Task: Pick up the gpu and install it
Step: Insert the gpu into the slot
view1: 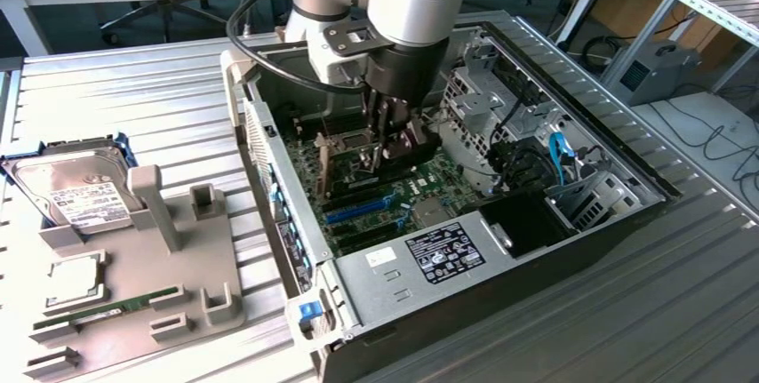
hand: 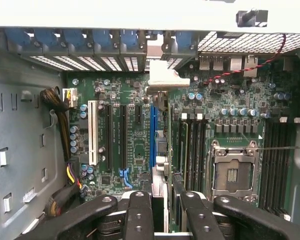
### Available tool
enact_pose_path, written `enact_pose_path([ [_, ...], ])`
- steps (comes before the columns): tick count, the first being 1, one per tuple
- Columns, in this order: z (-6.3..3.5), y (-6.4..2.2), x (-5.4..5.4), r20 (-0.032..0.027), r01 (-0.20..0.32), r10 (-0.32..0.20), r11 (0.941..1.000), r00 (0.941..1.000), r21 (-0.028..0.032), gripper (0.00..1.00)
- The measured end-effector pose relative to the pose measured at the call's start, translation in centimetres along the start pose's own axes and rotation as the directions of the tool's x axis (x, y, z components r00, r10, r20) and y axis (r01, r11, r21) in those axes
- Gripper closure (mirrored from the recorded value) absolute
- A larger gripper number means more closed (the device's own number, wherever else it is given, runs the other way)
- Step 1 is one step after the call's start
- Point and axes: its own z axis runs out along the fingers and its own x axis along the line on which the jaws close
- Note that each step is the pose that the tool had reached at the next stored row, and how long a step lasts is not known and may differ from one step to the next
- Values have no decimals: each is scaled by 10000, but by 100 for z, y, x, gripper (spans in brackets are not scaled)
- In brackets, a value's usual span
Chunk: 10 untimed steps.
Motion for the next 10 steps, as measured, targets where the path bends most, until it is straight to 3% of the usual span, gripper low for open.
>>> enact_pose_path([
  [10,5,21,0,-2,-1,1,10000,10000,-1,73],
])
